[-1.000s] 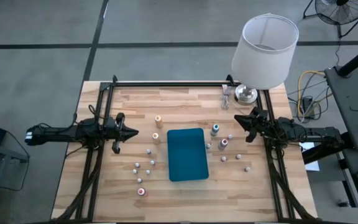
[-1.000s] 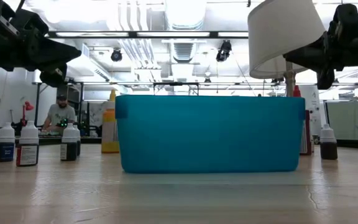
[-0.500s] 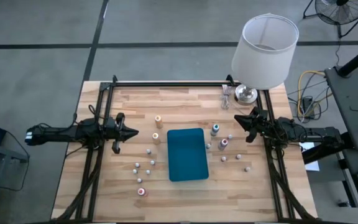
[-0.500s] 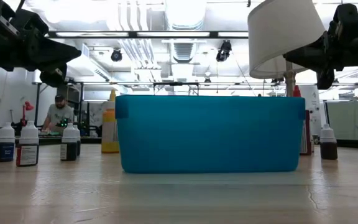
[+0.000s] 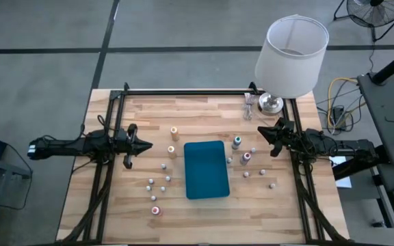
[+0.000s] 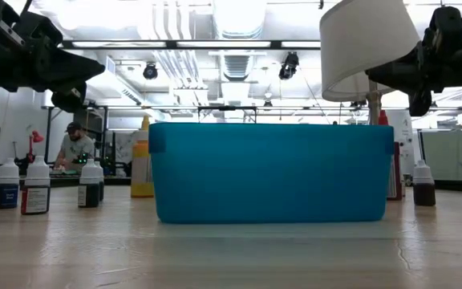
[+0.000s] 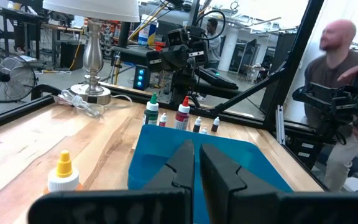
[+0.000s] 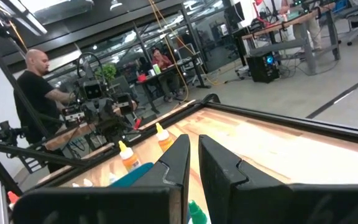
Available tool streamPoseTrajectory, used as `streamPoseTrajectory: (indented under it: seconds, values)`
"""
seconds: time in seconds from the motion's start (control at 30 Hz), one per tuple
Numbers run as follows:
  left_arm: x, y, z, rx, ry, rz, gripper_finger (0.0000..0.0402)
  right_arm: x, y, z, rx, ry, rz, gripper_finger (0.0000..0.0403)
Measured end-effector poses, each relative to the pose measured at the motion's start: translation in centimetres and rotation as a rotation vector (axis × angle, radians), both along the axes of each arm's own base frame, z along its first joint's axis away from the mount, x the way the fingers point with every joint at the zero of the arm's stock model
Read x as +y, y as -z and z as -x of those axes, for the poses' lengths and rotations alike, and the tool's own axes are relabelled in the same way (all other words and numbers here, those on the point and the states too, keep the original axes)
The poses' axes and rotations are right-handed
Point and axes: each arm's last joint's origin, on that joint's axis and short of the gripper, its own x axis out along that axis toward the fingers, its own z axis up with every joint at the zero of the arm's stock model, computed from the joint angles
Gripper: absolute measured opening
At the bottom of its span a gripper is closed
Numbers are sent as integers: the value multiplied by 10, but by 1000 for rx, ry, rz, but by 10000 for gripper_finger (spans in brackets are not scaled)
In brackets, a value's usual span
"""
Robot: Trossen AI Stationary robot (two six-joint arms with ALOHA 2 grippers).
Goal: Pick & Place food coloring
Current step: Put the large green food coloring bottle into the blue bin
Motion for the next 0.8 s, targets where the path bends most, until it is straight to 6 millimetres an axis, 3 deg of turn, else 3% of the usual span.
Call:
streamPoseTrajectory:
  seconds: [0.8]
  values:
    - [0,0,0,0,0,0,0,2,-30,0,-228,-67,30,28]
